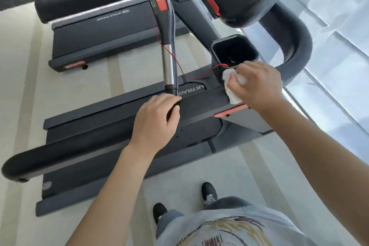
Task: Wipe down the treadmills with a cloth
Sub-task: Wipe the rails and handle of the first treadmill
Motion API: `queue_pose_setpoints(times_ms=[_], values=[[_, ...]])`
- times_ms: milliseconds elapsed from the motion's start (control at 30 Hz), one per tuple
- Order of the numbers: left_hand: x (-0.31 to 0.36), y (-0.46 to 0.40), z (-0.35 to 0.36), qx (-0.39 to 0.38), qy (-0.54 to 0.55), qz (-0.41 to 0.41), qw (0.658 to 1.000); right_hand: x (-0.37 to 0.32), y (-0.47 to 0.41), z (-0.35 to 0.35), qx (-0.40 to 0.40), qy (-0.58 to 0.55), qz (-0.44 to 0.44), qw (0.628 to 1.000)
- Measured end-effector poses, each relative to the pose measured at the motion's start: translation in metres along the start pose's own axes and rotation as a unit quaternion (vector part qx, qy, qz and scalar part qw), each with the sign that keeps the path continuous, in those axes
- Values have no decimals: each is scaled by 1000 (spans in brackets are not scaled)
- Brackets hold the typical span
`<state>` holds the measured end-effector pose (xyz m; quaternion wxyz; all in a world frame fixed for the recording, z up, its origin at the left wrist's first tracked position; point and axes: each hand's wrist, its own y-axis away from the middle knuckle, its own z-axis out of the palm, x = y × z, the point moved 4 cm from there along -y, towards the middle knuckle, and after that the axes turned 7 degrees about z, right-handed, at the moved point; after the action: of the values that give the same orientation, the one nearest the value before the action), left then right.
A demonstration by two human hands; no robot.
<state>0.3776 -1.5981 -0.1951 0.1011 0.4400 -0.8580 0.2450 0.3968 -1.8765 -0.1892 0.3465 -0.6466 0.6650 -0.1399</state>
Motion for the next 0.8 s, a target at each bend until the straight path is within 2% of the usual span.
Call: queue_pose_setpoints(times_ms=[100, 167, 300, 400, 533, 600, 700, 800], values=[[3, -7, 4, 4, -12, -7, 1000, -8, 2, -1, 8, 6, 62, 998], [4, -6, 4, 17, -14, -11, 1000, -31, 6, 4, 9, -6, 72, 997], [1, -3, 2, 25, 17, -19, 999, -105, 23, 27, -13, -81, 2, 997], [-3, -1, -2, 17, 38, -35, 999, -129, 29, 36, -38, -113, -22, 993], [1, -2, -5, -14, 44, -46, 998, -94, 27, 23, -4, -93, -67, 993], [3, -4, -5, -45, 42, -54, 997, -51, 21, 14, 34, -53, -20, 998], [3, -15, -6, -106, 18, -17, 994, 11, 14, -3, 70, -14, 71, 995], [-1, -33, -1, -136, -10, 21, 990, 15, 17, -3, 72, -6, 133, 988]])
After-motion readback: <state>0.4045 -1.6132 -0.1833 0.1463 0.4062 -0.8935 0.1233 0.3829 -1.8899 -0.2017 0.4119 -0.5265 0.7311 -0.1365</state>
